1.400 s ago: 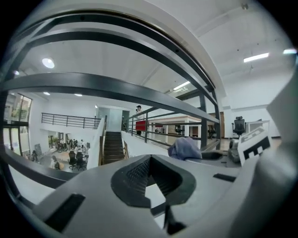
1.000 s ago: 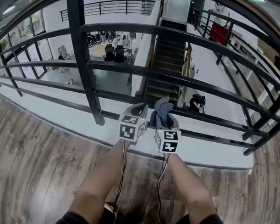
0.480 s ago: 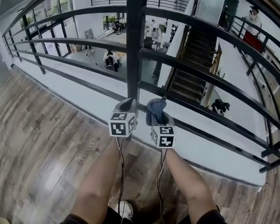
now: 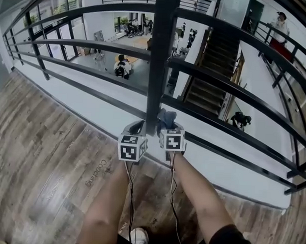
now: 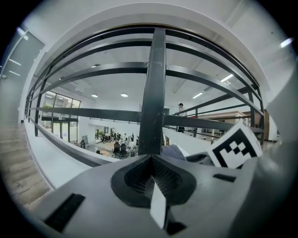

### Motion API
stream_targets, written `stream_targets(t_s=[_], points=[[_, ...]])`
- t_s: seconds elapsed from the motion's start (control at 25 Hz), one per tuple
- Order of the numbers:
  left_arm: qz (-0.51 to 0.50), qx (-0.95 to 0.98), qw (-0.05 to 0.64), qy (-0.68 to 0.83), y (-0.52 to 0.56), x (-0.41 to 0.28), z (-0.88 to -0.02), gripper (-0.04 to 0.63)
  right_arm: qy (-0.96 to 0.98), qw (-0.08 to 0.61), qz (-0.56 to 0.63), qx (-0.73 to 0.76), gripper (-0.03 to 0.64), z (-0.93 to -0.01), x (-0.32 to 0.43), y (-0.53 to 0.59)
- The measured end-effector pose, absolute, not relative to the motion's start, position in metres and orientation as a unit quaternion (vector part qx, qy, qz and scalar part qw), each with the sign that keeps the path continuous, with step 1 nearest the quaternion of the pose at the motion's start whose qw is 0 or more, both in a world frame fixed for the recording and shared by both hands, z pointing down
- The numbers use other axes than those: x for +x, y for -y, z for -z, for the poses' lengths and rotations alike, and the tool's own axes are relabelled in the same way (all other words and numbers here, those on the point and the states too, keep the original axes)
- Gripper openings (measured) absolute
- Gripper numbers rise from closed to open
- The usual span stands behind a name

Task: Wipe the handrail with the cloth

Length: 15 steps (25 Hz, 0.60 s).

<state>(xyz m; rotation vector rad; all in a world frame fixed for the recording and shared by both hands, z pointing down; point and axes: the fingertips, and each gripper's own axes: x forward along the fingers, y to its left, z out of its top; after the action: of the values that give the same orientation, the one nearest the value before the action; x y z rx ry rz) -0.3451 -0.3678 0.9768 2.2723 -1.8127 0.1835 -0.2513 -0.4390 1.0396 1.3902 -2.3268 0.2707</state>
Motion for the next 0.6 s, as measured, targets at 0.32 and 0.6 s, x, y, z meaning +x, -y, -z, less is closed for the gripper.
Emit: stream_targets(t_s=[0.32,0.6], points=[[-0.073,0.779,0.129,0.609,0.380,-0.343,-0.997,-0.002,0.823,0.244,-0.119,0.498,0.115,-1.054,-0.255,0.454],[-0.092,0.792,0.123,0.591,0.386,-0.304,-0.997,-0.002,0.804,0.253,-0.141,0.519,0.115,-1.056,-0.202,0.455]])
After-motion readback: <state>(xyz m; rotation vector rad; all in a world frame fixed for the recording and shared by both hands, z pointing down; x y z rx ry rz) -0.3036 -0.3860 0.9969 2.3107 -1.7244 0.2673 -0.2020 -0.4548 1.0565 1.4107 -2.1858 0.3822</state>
